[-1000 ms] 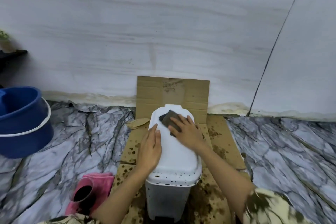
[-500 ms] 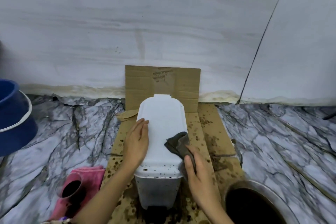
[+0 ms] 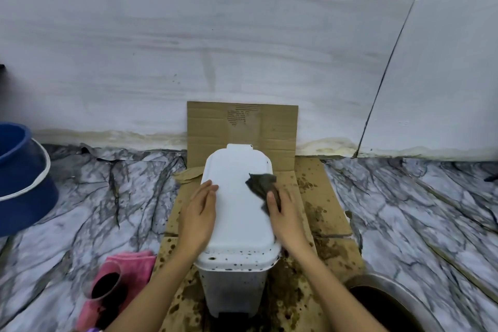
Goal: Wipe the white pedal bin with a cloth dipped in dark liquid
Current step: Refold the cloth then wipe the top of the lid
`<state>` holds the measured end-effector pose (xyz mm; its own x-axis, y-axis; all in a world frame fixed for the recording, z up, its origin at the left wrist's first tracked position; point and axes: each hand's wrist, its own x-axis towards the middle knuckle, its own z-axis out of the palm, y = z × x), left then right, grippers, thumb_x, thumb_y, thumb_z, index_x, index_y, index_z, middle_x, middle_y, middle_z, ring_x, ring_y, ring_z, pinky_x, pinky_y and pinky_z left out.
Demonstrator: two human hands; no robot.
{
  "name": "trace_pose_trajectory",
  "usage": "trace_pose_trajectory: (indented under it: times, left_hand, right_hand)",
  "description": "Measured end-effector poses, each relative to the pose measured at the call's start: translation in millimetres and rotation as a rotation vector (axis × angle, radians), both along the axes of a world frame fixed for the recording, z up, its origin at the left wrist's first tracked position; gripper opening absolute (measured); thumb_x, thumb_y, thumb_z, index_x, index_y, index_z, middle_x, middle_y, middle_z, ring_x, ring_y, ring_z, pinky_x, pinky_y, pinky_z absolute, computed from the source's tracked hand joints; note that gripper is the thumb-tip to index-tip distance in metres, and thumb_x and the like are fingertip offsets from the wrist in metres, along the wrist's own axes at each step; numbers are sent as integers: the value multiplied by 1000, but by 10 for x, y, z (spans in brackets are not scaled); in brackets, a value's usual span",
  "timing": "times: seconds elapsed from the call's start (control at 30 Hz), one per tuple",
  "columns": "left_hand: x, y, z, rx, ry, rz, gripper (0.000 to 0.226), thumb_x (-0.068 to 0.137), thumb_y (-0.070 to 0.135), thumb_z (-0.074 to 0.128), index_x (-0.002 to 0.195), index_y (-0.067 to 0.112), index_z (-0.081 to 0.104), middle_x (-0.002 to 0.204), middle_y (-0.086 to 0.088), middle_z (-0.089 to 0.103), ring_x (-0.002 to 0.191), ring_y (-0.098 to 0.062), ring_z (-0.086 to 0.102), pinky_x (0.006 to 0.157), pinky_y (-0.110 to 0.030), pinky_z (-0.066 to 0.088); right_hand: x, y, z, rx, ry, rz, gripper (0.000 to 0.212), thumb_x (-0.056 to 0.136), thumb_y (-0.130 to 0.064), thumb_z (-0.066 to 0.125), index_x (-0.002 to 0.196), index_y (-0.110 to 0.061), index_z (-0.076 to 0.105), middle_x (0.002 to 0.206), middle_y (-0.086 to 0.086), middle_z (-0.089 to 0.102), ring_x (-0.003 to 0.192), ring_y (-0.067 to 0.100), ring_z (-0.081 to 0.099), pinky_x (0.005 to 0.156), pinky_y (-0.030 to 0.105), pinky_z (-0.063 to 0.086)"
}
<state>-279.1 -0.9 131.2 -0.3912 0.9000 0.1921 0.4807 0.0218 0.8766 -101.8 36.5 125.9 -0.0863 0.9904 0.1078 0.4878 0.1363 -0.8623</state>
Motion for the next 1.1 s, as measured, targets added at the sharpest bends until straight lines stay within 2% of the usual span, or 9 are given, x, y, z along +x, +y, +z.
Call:
trace_pose_trajectory:
  times: [0.17, 0.3, 0.47, 0.6, 0.73, 0.83, 0.93, 1.03, 1.1]
  left_hand:
    - [17, 51, -26, -35, 101, -12, 33, 100, 25, 41, 125, 18, 61, 143, 7, 47, 132, -11, 40, 110, -30, 28]
    - [18, 47, -17, -16, 88, -1, 32, 100, 25, 42, 123, 19, 62, 142, 8, 48, 132, -10, 40, 110, -32, 29]
    - [-1, 53, -27, 8, 65, 0, 28, 99, 25, 44, 119, 22, 64, 138, 12, 49, 124, 2, 38, 106, -22, 27]
    - [-4, 53, -20, 26, 34, 23, 24, 98, 23, 47, 112, 27, 67, 130, 20, 51, 120, 3, 42, 101, -20, 29]
    - [-1, 42, 4, 36, -21, 29, 24, 97, 19, 48, 108, 25, 68, 126, 20, 52, 119, 1, 45, 100, -19, 31]
    - [-8, 34, 16, 46, -70, 20, 24, 97, 16, 48, 107, 21, 69, 129, 15, 54, 120, -1, 46, 100, -20, 31]
    - [-10, 36, 14, 53, -75, 20, 25, 97, 15, 48, 110, 16, 69, 133, 10, 54, 123, -2, 44, 104, -23, 31]
    - [16, 39, -3, 46, -38, 16, 25, 97, 17, 48, 112, 17, 68, 133, 12, 53, 123, -2, 43, 105, -26, 32]
    - [21, 29, -9, 44, -31, 11, 25, 97, 18, 48, 113, 19, 67, 133, 14, 52, 123, -2, 43, 104, -25, 32]
  right_hand:
    - [44, 8, -33, -84, -153, 110, 51, 94, -55, 37, 143, -41, 31, 147, -6, 25, 135, 20, 26, 109, 37, 26]
    - [-212, 763, 85, -95, -307, 116, 51, 99, -50, 29, 147, -34, 25, 160, -3, 8, 144, 26, 14, 115, 43, 11]
    - [-489, 1537, 169, 38, -581, 231, 49, 101, -45, 23, 147, -27, 30, 156, 1, 26, 139, 28, 29, 113, 43, 23]
    - [-446, 1726, 154, -119, -158, 116, 46, 100, -46, 32, 136, -23, 49, 131, 12, 57, 119, 31, 52, 95, 36, 42]
    - [-296, 1553, 36, -298, 245, -59, 47, 99, -46, 38, 133, -17, 53, 127, 13, 60, 114, 30, 55, 100, 44, 45]
    - [-159, 1076, -108, -208, 190, -157, 43, 101, -43, 34, 129, -18, 56, 119, 14, 63, 100, 29, 60, 78, 33, 46]
    - [-4, 386, -266, -215, 276, -214, 30, 97, -50, 37, 106, -33, 61, 97, 2, 68, 72, 8, 57, 60, 26, 42]
    - [70, 52, -301, -183, 412, -159, 32, 96, -47, 43, 124, -36, 54, 111, -24, 56, 107, 4, 54, 91, 26, 43]
    - [38, 124, -203, -130, 383, -54, 35, 97, -43, 43, 129, -34, 52, 123, -21, 55, 117, 5, 50, 99, 28, 41]
